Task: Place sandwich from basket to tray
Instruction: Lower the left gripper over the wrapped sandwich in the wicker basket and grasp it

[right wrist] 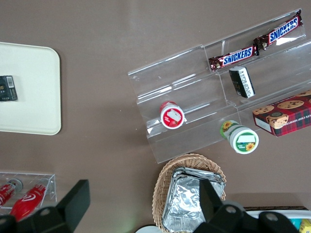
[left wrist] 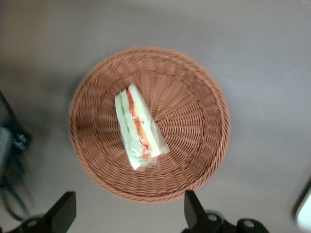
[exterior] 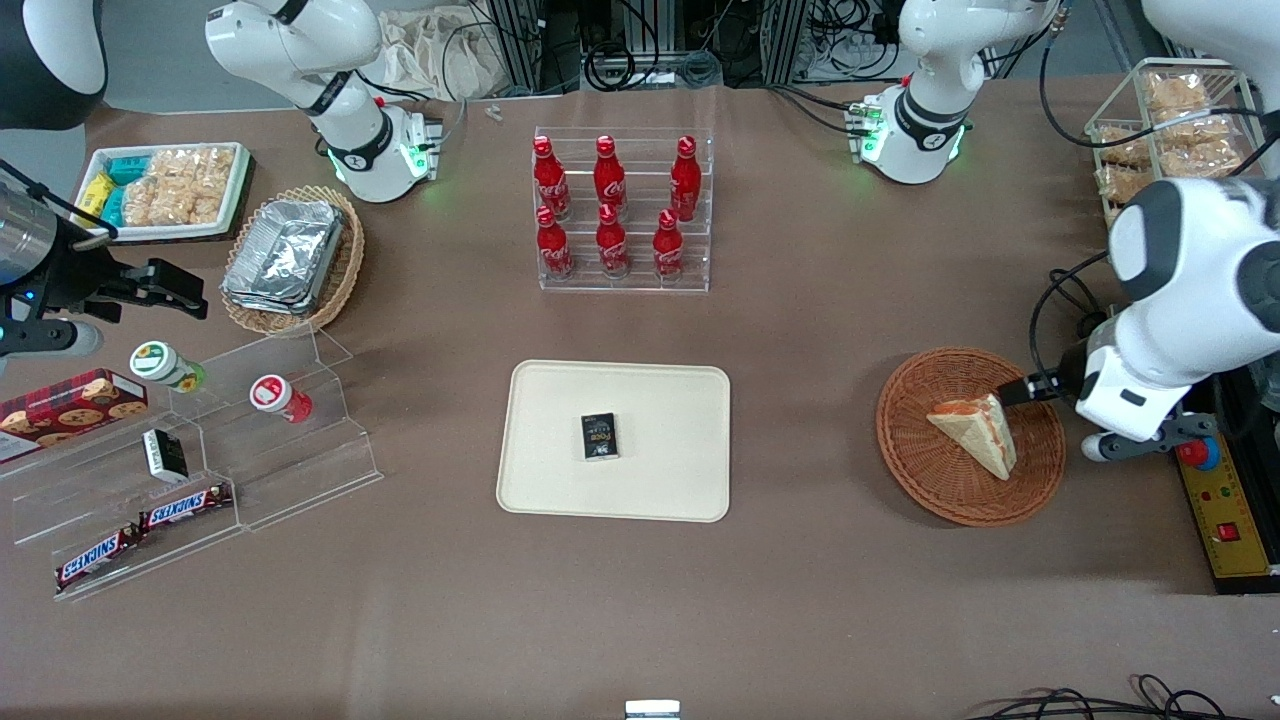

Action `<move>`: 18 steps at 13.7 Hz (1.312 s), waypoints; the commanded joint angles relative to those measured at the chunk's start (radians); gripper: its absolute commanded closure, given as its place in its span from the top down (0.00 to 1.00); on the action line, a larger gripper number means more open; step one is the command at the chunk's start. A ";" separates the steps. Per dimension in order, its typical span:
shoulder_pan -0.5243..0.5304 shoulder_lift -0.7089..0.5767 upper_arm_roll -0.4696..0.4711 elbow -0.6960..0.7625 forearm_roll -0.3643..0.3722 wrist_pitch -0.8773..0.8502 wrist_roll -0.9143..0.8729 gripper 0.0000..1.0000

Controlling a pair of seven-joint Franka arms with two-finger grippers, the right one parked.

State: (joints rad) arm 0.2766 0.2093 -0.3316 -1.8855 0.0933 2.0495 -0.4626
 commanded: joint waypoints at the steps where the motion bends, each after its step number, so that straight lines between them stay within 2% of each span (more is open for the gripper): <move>1: 0.004 0.022 -0.004 -0.076 0.020 0.124 -0.265 1.00; 4: 0.004 0.073 -0.004 -0.147 0.094 0.233 -0.413 1.00; 7: 0.004 0.128 -0.004 -0.149 0.144 0.287 -0.522 1.00; 15: 0.006 0.220 0.028 -0.139 0.151 0.345 -0.637 1.00; 16: 0.001 0.226 0.028 -0.136 0.151 0.345 -0.648 0.96; 17: 0.001 0.226 0.028 -0.135 0.149 0.345 -0.660 0.67; 18: 0.003 0.226 0.028 -0.133 0.151 0.345 -0.671 0.25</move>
State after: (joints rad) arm 0.2793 0.4304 -0.3005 -2.0285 0.2195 2.3798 -1.0808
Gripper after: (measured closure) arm 0.035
